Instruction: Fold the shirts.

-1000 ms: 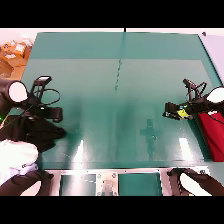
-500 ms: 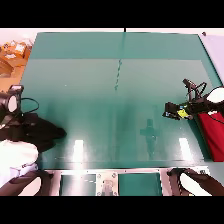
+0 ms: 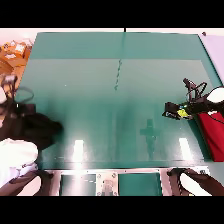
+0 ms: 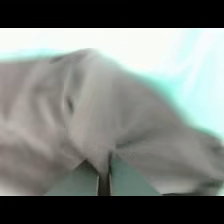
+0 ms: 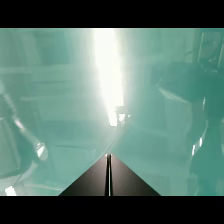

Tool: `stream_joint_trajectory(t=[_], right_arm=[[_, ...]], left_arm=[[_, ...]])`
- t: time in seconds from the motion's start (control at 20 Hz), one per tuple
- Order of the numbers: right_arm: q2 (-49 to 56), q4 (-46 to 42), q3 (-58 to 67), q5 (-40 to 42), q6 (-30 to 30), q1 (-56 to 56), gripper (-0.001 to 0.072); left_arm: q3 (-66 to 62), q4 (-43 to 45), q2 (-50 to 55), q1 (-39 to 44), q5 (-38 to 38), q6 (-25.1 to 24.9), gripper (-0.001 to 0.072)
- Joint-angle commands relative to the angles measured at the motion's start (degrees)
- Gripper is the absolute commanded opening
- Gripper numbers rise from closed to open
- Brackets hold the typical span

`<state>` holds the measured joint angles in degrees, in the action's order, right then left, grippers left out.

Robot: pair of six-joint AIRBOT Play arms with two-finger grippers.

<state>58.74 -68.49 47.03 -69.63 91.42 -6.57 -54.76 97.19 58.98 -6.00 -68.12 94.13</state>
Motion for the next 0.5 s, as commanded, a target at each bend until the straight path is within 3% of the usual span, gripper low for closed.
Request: stream_joint_trajectory(t=[0.0,0.1,0.25,0.45], right_arm=[[0.0,0.7,0.0,0.2,0.0,0.1,0.0016],[0.0,0.6,0.0,0.2,0.0,0.0,0.0017],[0.0,1.5,0.0,0.2,0.0,0.0,0.0017],[0.0,2.1,0.0,0.2,0.0,0.0,0.0019]], left_arm=[[-15.3,-11.2,0.0,10.7,-3.2,-2.7,0.0020],[-22.0,-15.0,0.0,21.8,0.2,-2.7,0.0020],[-24.2,-16.0,0.6,37.8,11.8,-2.7,0.0020],[-24.0,-19.1,8.9,47.4,16.7,-2.7,0.0023]])
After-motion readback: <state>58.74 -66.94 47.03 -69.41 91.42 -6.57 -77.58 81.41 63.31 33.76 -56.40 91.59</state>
